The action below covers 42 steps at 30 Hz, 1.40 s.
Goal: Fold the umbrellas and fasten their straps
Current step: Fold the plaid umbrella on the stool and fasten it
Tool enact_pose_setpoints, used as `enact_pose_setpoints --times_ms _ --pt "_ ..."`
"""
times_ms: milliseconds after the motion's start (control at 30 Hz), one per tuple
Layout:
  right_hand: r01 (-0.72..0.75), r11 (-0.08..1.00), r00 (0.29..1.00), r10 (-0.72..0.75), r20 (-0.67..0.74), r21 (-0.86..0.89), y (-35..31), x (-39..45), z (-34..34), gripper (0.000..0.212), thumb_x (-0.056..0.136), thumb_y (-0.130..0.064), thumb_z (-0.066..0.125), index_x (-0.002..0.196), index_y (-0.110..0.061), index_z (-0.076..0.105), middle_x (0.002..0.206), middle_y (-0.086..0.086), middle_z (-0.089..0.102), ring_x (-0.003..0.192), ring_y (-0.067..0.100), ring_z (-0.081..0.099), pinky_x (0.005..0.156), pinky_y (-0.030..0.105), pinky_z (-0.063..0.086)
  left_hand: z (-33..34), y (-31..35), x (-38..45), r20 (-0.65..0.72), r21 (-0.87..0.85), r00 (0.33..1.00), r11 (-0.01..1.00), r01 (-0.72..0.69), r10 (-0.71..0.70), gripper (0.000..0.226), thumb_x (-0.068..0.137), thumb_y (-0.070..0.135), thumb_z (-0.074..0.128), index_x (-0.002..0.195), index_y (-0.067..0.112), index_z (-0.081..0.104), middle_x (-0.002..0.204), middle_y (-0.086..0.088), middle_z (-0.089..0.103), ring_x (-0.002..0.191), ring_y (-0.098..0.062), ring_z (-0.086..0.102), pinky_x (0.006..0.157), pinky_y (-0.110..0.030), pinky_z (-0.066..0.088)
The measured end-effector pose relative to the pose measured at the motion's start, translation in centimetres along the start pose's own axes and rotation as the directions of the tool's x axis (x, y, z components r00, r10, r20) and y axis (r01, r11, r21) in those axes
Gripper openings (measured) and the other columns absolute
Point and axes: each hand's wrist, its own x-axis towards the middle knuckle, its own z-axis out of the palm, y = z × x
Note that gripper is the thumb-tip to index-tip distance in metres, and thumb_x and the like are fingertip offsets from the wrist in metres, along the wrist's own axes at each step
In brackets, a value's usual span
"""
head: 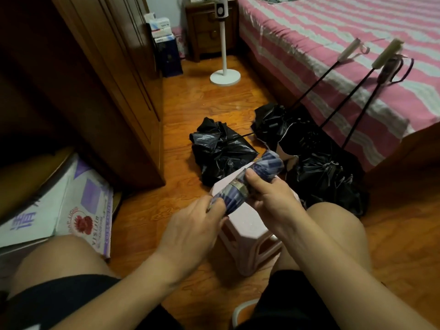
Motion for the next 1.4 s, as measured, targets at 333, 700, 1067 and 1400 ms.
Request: enact_pose_setpoints --times_ms 333,700,1067,1400 --pt "-0.192 0.978 0.917 0.210 0.338 -0.085 0.4 4.7 6.5 0.029 0.091 -0.019 0.063 0.117 -0.007 0.061 0.108 0.011 0.067 0.101 0.024 0.065 0.098 0.043 0.051 -3.3 -6.2 -1.5 0.724 -0.684 0.652 -0.357 0.636 -0.225 0.043 0.095 0.041 0.055 0.114 0.002 0.059 0.069 -0.011 0.059 0.057 -0.020 0.057 0.051 -0.030 0.049" --pt "-0.043 0.867 0.943 0.199 0.266 -0.497 6.0 10.1 26.3 0.022 0.098 -0.027 0.069 0.112 -0.010 0.067 0.103 0.009 0.076 0.091 0.026 0.074 0.083 0.042 0.058 -6.0 -15.2 -5.1 0.231 -0.332 0.624 0.542 0.772 -0.746 0.055 0.107 0.045 0.037 0.157 0.024 0.028 0.144 0.001 0.038 0.128 -0.021 0.048 0.101 -0.041 0.045" --pt "0.188 0.584 0.522 0.622 0.584 -0.790 7.6 8.8 29.6 0.047 0.092 -0.021 0.075 0.135 -0.010 0.058 0.125 0.006 0.071 0.115 0.021 0.068 0.106 0.039 0.051 -12.9 -25.4 -7.8 0.296 -0.904 0.670 0.026 0.426 -0.681 0.047 0.090 0.011 0.072 0.134 0.024 0.062 0.119 -0.005 0.068 0.110 -0.025 0.070 0.088 -0.041 0.061" --pt "0.742 -0.389 0.557 -0.098 0.825 -0.547 11.9 8.7 28.3 0.036 0.078 -0.042 0.074 0.100 -0.016 0.063 0.096 -0.001 0.056 0.093 0.021 0.046 0.082 0.035 0.041 -9.2 -24.2 -7.2 0.141 -0.945 0.385 -0.008 0.328 -0.912 0.024 0.089 0.019 0.077 0.108 0.024 0.063 0.115 -0.009 0.067 0.108 -0.023 0.068 0.083 -0.043 0.063"
